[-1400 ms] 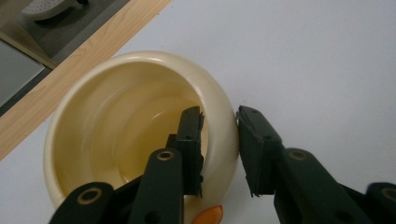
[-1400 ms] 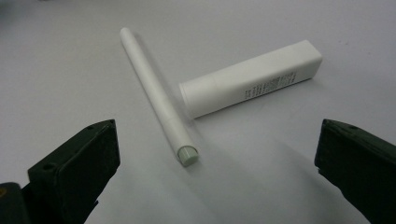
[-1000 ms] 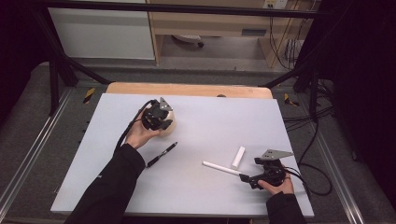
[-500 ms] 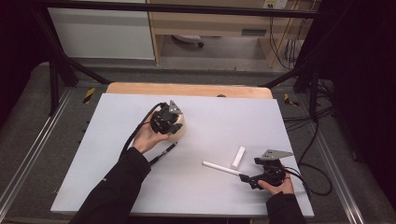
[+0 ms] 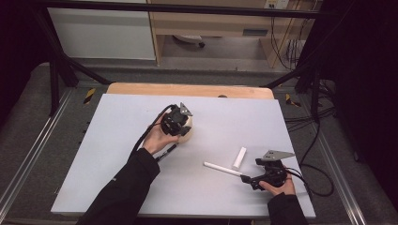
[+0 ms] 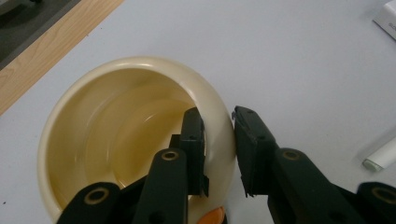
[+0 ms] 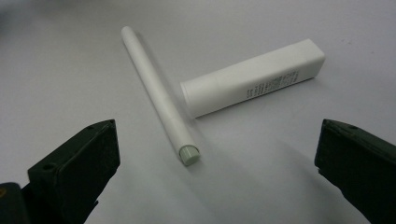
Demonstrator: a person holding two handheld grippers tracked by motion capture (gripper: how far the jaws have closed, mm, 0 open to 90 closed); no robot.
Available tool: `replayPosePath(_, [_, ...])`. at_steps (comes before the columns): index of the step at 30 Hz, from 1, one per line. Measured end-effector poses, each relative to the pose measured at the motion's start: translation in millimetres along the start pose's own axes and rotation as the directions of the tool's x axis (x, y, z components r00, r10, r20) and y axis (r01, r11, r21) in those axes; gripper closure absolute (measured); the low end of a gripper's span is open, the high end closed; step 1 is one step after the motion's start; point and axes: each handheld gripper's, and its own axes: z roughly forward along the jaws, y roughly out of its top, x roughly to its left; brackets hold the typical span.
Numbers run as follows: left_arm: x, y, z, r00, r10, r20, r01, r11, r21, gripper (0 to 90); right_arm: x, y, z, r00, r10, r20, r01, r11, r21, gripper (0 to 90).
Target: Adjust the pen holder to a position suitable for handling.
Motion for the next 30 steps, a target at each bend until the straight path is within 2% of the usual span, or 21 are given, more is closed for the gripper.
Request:
replayPosePath(8, [0.5,3.8,6.5,0.9998,-0.007,0.020,0.007,1.0000,-0.001,73.9,0.0,0.0,-0.1,1.0000,0.000,-0.002,0.000,1.000,0.002,0.7])
replayPosePath(18, [6.3,3.0,8.3,0.9994,-0.029,0.018,0.029,0.9990,-0.033,71.6,0.0,0.0,0.1,1.0000,0.000,-0.004,0.000,1.000,0.003,0.7])
replayPosePath(21, [7.1,3.0,5.8,0.9992,-0.037,0.019,0.037,0.9984,-0.043,67.1,-0.1,0.1,-0.1,1.0000,0.000,-0.004,0.000,1.000,0.003,0.7])
replayPosePath(22, [8.1,2.8,2.5,0.9988,-0.044,0.021,0.045,0.9979,-0.046,61.7,-0.1,0.1,-0.2,1.0000,0.000,-0.004,0.000,1.000,0.002,0.7])
replayPosePath(24, [8.7,2.5,0.1,0.9988,-0.045,0.019,0.046,0.9979,-0.046,57.6,-0.2,0.1,-0.2,1.0000,-0.002,-0.004,0.002,1.000,0.002,0.7])
replayPosePath(25, [9.3,2.1,-2.4,0.9986,-0.050,0.017,0.051,0.9977,-0.045,57.6,0.0,0.1,-0.1,1.0000,0.001,-0.003,-0.001,1.000,0.002,0.7])
replayPosePath(26, [10.0,1.6,-4.9,0.9982,-0.057,0.019,0.058,0.9973,-0.046,52.5,-0.1,0.0,-0.1,1.0000,-0.001,0.000,0.001,1.000,0.002,0.7])
replayPosePath(30, [12.4,-4.3,-19.5,0.9964,-0.083,0.021,0.084,0.9948,-0.059,45.4,0.1,0.1,-0.3,1.0000,0.002,-0.001,-0.002,1.000,0.002,0.7])
